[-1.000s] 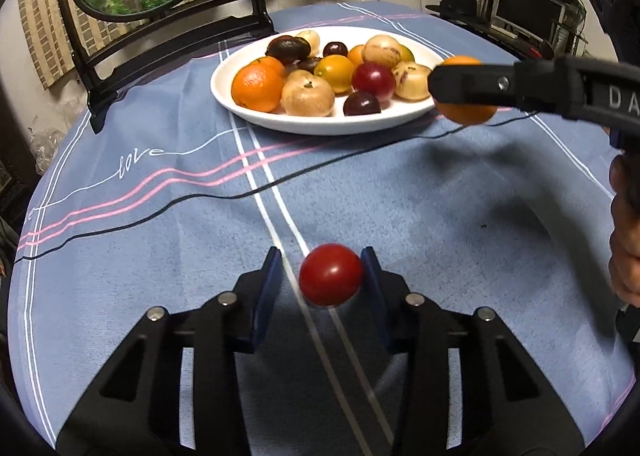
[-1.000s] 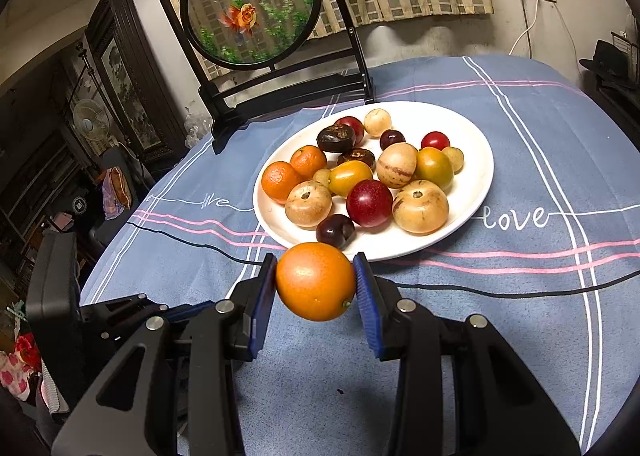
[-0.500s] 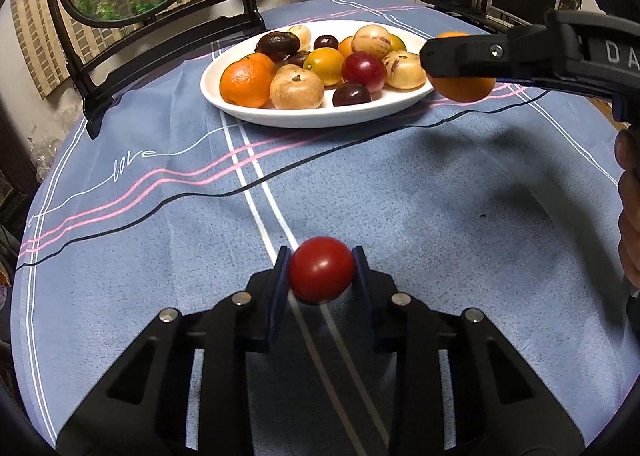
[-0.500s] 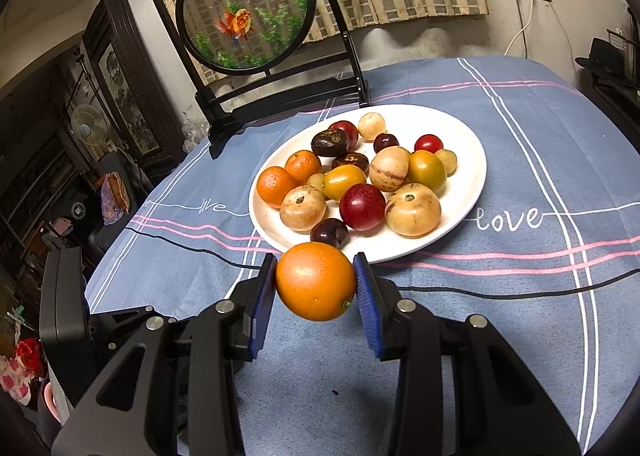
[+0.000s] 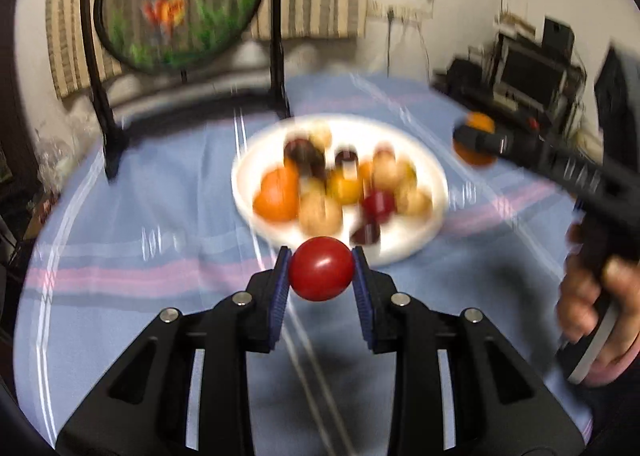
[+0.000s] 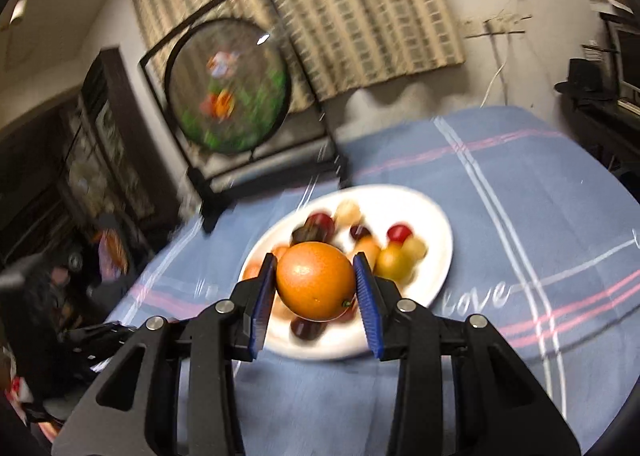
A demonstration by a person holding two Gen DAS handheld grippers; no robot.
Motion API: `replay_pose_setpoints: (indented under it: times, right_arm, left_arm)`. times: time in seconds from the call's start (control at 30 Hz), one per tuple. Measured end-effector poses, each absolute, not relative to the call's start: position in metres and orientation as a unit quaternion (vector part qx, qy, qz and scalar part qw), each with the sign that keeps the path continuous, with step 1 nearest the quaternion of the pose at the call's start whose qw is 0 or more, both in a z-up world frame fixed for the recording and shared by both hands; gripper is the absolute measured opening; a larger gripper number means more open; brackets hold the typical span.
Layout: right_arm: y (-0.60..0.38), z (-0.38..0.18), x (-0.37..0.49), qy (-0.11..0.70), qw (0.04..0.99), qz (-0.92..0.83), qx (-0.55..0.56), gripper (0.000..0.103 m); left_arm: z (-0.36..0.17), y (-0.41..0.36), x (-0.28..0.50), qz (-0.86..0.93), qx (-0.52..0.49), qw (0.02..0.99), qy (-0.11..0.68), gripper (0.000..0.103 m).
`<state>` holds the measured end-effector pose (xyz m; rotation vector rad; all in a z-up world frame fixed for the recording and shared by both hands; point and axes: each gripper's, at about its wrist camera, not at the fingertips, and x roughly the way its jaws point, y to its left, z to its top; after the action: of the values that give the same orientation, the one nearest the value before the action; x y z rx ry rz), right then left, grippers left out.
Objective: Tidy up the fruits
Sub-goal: 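Carry the red tomato and orange onto the plate and release them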
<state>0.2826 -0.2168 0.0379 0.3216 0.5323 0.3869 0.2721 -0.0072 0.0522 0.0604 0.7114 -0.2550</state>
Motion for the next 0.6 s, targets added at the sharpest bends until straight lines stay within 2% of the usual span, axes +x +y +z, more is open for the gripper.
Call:
replay_pose_setpoints:
  times: [0.13,0.33,0.5,0.57,0.6]
  right_arm:
    - [-0.224,0.032,0.321,0.256,0.939,0.162,0.162,0.039]
    - [-0.221,0.007,0.371,0.29,0.932,0.149,0.159,0.039]
    - [-0.216,0.006,0.384,0.286,0.936,0.152,0.136,0.039]
    - [-0.215,0.006,0.388,0.284,0.938,0.151,0.13,0.039]
    - [-0.214,0.005,0.39,0.285,0.938,0.152,0.128,0.039]
  left_arm:
    - [0.063,-0.017,0.323,-0.112,0.013,0.934,0.339,0.031]
    - [0.037,-0.035,0.391,-0.078,0.01,0.927,0.368,0.031]
    - [0.017,-0.039,0.415,-0.068,0.017,0.92,0.385,0.032]
    - [0.01,-0.04,0.42,-0.049,0.026,0.919,0.39,0.062]
    - [0.01,-0.039,0.419,-0.035,0.031,0.923,0.381,0.081]
